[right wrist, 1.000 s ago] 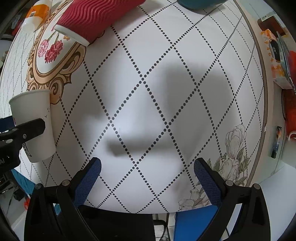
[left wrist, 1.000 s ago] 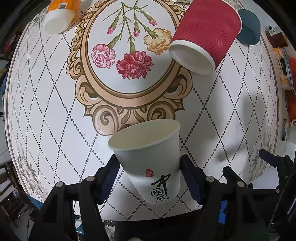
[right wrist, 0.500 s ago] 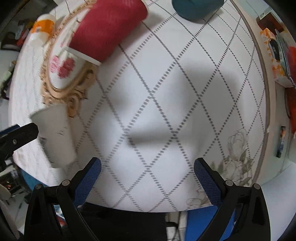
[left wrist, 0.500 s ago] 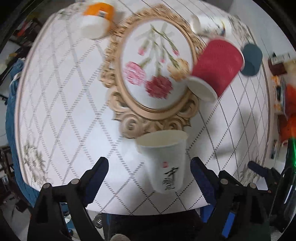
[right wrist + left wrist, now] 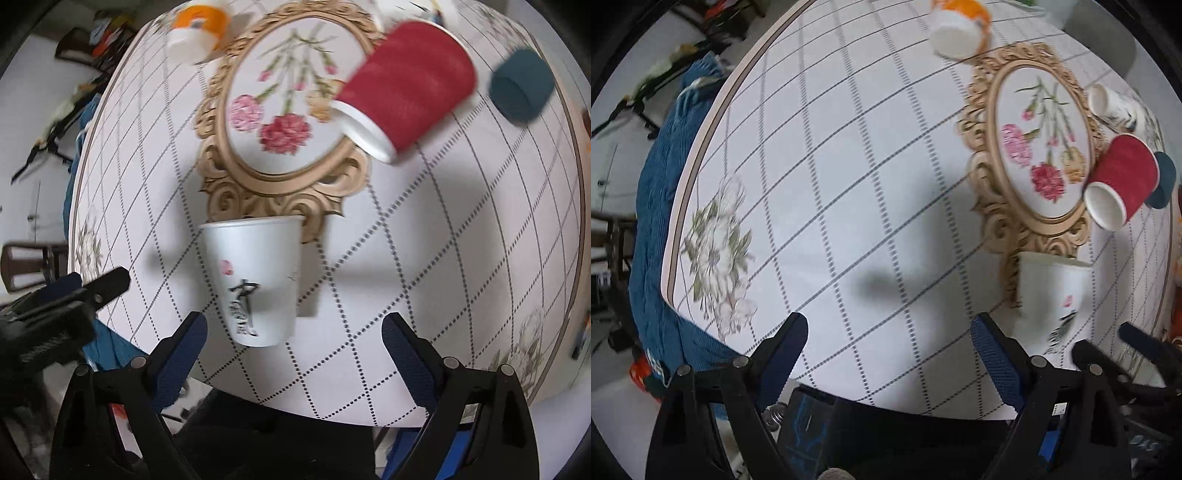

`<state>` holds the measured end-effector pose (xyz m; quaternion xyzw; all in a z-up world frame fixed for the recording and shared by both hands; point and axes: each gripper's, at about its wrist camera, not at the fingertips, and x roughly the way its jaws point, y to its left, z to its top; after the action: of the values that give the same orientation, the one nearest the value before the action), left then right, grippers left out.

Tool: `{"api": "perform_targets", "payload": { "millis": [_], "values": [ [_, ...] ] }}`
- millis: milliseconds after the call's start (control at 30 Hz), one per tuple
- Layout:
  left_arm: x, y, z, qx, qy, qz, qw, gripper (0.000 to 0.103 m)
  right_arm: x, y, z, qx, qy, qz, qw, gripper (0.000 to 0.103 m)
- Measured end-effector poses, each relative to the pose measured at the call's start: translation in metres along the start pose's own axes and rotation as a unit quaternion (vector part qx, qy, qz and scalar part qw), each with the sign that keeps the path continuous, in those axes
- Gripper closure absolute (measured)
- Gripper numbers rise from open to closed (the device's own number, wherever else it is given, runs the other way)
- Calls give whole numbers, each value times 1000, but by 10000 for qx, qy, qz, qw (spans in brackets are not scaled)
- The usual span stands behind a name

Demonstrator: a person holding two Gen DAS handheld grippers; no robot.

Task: Flip cup upside down
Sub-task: 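Close the right gripper on the white cup while the left gripper releases it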

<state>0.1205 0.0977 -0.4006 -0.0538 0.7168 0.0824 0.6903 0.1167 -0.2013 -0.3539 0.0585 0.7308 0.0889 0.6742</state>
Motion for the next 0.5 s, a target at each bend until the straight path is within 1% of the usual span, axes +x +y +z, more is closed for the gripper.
{"api": "perform_targets", "payload": {
  "millis": [133,233,267,333,367,400,433,467,500],
  "values": [
    [4,18,-9,-162,-34,-5,9999,13,-11,17,6,-474,-27,-318,9984,6],
    [4,28,-12,-249,-124,23,9996,13,-22,33,7,-1186,-38,-749,9901,6],
    [5,31,-12,-261,-154,35,9995,13,-25,40,7,-1505,-62,-918,9843,6],
    [7,36,-14,-279,-206,97,9994,13,-31,59,4,-2354,-192,-1386,9618,6],
    [8,38,-14,-285,-228,113,9993,13,-36,68,0,-2806,-310,-1651,9450,6],
    [9,40,-15,-292,-236,131,9992,13,-39,80,-5,-3366,-427,-1933,9206,6],
    [12,42,-16,-301,-215,140,9992,13,-40,91,-12,-4001,-516,-2218,8877,6],
    [14,43,-16,-318,-187,122,9992,13,-41,101,-20,-4566,-580,-2492,8521,6],
    [18,44,-17,-348,-156,88,9992,13,-37,110,-30,-5154,-639,-2802,8073,6]
  ]
}}
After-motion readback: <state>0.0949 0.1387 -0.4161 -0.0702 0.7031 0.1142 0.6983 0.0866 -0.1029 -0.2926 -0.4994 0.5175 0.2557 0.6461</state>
